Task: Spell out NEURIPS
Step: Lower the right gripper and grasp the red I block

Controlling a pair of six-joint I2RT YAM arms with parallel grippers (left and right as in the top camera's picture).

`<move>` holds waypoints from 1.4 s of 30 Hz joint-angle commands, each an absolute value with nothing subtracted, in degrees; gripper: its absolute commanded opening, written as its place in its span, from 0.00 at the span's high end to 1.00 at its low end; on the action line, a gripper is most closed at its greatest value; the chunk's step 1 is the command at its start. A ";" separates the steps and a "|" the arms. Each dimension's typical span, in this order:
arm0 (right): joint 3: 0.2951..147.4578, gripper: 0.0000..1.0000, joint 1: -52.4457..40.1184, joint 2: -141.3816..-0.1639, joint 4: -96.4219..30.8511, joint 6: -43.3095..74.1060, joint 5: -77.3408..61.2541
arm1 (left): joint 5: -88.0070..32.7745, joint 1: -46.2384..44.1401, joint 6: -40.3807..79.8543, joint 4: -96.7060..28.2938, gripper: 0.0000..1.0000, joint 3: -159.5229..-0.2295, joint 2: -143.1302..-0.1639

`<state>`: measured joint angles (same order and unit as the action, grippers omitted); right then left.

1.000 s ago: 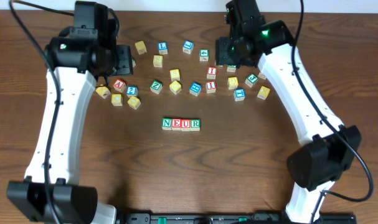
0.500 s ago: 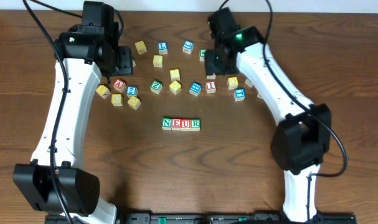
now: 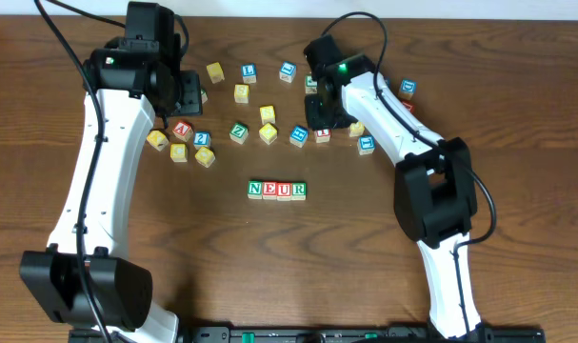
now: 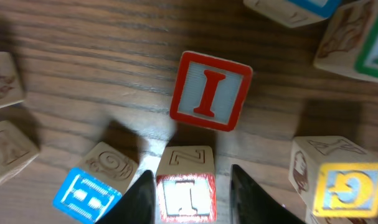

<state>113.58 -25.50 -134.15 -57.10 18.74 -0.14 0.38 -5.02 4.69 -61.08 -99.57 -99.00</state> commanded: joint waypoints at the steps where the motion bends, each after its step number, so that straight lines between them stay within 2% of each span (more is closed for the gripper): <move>1: 114.58 0.69 -25.98 -135.72 -56.77 17.67 0.58 | 1.15 -4.78 4.84 -61.21 0.43 -100.47 -98.98; 4: 114.58 0.73 -25.98 -135.90 -56.71 17.69 0.62 | 1.13 -4.78 4.82 -61.21 0.43 -100.47 -98.98; 11: 114.58 0.74 -26.22 -135.92 -57.63 17.72 0.54 | 1.13 -4.78 4.82 -61.21 0.43 -100.47 -98.98; 23: 116.51 0.88 -26.70 -134.50 -61.93 17.85 0.36 | 1.13 -4.78 4.82 -61.21 0.43 -100.47 -98.98; 34: 119.33 0.88 -28.05 -128.16 -80.53 19.94 -3.60 | 1.15 -4.78 4.82 -61.21 0.42 -100.47 -98.98; 42: 111.48 0.91 -31.68 -128.27 -78.32 22.98 -3.22 | 1.13 -4.78 4.82 -61.19 0.42 -100.47 -98.98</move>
